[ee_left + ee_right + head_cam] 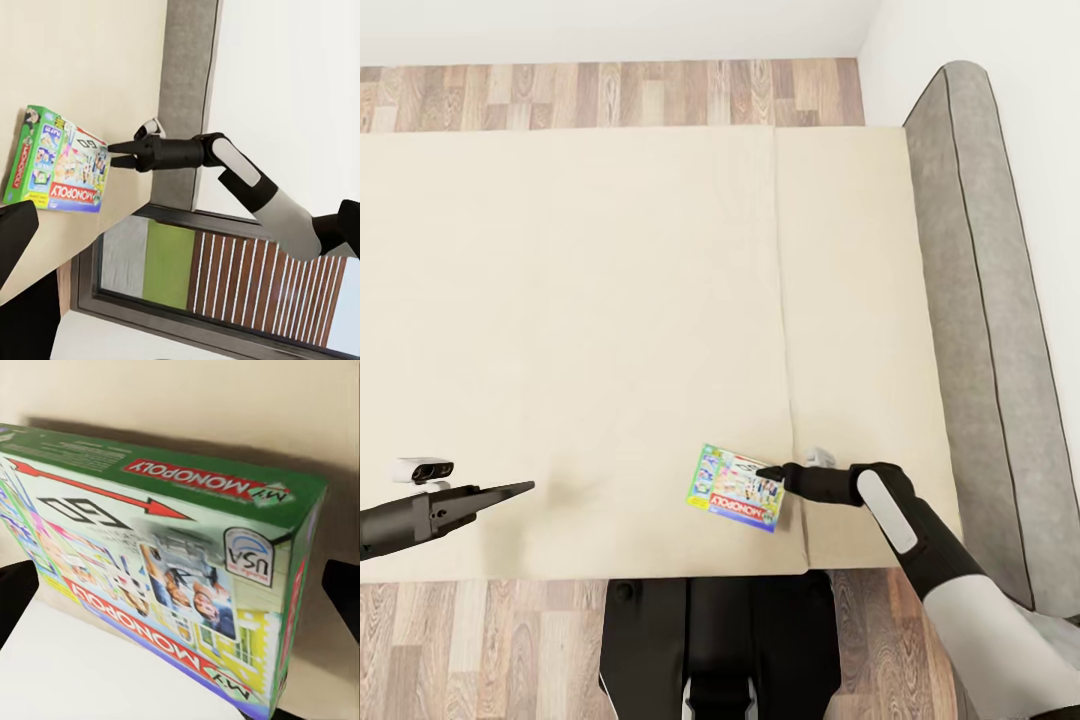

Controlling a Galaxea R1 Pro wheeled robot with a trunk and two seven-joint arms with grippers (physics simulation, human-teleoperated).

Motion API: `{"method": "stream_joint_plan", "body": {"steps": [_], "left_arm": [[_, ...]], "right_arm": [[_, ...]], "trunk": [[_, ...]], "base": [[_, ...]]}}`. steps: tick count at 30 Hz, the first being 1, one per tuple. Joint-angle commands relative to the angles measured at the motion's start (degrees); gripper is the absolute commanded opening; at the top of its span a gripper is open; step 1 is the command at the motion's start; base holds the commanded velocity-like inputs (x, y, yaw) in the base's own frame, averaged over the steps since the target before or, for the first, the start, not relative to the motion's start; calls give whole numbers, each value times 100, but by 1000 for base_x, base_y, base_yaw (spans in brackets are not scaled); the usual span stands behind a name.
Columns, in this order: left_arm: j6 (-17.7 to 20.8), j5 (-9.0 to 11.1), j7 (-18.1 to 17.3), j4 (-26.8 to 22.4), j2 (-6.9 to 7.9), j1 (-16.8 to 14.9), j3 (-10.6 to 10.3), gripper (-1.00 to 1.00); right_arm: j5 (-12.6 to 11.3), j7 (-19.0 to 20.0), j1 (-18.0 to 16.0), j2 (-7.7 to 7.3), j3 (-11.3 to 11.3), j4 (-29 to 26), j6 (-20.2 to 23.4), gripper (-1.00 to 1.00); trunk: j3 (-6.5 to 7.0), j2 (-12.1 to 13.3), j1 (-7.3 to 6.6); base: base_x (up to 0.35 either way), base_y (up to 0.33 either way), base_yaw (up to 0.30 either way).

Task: Put all the toys in the child's room - the three board games (two on the bed and one on the table), the two jigsaw puzzles on the table, and the tennis ball on the table - inside the toy box on the table in the child's room.

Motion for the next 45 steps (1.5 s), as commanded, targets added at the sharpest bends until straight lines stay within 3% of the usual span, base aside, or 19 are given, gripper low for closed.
{"method": "stream_joint_plan", "body": {"steps": [1, 22, 34, 45], "left_arm": [[61, -5, -23, 0, 1, -4, 0, 100], [61, -5, -23, 0, 2, -5, 2, 100], [61, -5, -23, 0, 4, -6, 2, 100], [62, -4, -23, -8, 2, -6, 2, 100]], "right_arm": [[63, 47, -19, 18, 3, -1, -33, 100], [70, 1, -282, 323, 20, 138, -18, 100], [70, 1, -388, 364, 22, 149, -3, 100], [70, -73, -418, 493, 38, 184, 3, 100]], "trunk": [[-11, -9, 5], [-133, -9, 5], [-207, -9, 5], [-274, -9, 5]], "base": [[0, 0, 0], [0, 0, 0], [0, 0, 0], [0, 0, 0]]}}
